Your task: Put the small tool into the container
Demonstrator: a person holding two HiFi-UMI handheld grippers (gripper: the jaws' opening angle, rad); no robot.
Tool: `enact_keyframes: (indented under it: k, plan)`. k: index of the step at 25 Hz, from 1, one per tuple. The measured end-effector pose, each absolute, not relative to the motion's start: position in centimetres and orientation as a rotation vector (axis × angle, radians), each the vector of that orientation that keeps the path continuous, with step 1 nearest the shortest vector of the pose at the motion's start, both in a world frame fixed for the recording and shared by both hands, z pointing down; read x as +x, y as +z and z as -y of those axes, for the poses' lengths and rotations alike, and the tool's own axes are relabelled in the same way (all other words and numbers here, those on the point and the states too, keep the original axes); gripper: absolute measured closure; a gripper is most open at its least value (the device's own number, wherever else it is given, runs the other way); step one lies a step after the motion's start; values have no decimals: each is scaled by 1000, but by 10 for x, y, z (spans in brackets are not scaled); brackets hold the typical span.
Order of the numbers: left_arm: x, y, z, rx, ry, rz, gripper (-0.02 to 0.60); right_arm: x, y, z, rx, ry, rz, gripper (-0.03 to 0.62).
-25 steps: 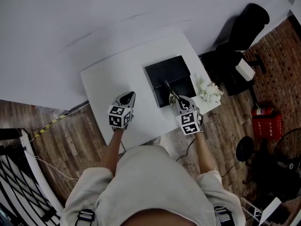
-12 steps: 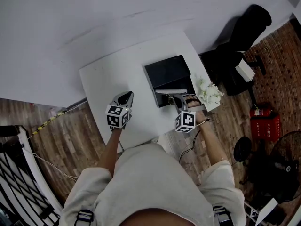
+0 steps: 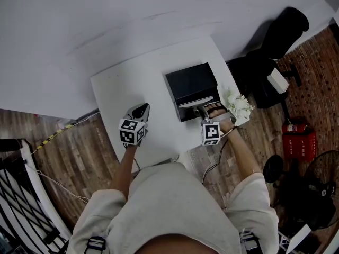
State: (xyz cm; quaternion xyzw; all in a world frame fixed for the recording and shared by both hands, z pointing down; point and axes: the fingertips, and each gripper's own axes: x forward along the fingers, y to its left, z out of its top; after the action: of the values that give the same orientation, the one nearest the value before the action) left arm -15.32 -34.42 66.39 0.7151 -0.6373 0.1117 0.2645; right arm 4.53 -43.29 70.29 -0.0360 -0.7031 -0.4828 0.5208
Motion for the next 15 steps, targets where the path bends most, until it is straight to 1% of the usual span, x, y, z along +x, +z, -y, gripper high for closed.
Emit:
enact_keyframes:
  k: [15]
  plan:
    - [-159,671,342,1898,319,1735,568,33,732,454,-123,-1128,1699,592]
